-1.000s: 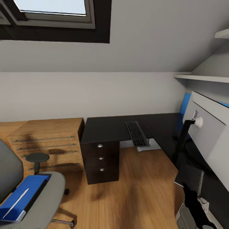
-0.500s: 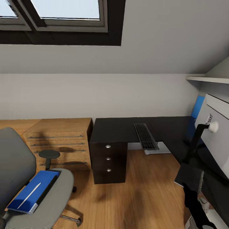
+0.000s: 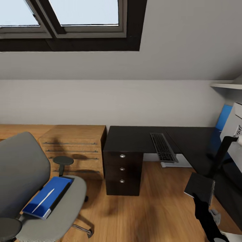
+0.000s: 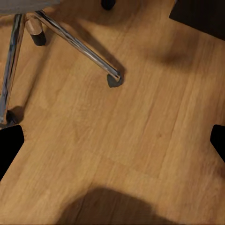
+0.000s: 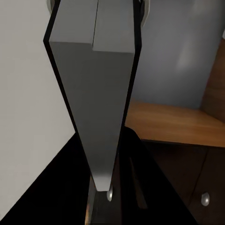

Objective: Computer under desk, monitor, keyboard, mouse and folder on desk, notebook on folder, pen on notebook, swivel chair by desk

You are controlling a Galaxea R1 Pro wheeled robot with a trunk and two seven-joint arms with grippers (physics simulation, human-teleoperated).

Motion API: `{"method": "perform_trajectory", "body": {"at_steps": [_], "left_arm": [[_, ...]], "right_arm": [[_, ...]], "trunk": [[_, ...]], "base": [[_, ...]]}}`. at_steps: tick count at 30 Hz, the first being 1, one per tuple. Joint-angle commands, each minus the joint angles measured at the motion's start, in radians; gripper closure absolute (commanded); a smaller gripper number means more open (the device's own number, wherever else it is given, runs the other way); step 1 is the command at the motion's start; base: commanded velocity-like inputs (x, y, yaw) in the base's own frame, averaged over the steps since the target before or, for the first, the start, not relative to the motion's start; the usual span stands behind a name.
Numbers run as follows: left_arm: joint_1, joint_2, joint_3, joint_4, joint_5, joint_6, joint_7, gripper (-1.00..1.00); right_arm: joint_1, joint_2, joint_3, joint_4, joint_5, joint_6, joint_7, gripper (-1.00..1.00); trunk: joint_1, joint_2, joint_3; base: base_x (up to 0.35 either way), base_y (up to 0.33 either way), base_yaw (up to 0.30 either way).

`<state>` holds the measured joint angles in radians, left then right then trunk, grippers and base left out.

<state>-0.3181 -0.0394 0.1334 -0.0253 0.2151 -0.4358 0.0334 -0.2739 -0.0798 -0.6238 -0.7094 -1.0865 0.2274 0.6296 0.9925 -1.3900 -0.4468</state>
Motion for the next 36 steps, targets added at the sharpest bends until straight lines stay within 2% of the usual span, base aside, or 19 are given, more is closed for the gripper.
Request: {"method": "perform_trajectory", "body": {"at_steps": [1,7,14,18,36], "left_arm": [[-0.001,0.0,0.008,0.001,-0.005,-0.003,0.002,-1.0],[-0.001,0.0,0.008,0.001,-0.005,-0.003,0.002,-1.0],[-0.001,0.0,0.008,0.001,-0.005,-0.003,0.002,-1.0],[-0.001,0.0,0.008,0.001,-0.005,-0.003,0.002,-1.0],[-0.001,0.0,0.008,0.001,-0.005,-0.003,0.003,-1.0]], "right_arm": [[-0.001,0.0,-0.002,0.001,-0.012,0.011,0.007,1.0],[-0.001,0.007,0.0,0.001,-0.011,0.01,0.007,1.0],[-0.001,0.036,0.003,-0.007,-0.009,0.001,0.007,1.0],[-0.001,0.042,0.004,-0.009,-0.009,-0.001,0.007,1.0],[-0.001,0.042,0.003,-0.004,-0.007,0.004,0.01,1.0]], "trunk": [[0.0,-0.001,0.0],[0.0,-0.001,0.007],[0.0,-0.001,0.015],[0.0,-0.001,0.019],[0.0,-0.001,0.033]], "base": [[0.0,0.0,0.184],[0.0,0.0,0.184],[0.0,0.0,0.181],[0.0,0.0,0.179],[0.0,0.0,0.158]]}}
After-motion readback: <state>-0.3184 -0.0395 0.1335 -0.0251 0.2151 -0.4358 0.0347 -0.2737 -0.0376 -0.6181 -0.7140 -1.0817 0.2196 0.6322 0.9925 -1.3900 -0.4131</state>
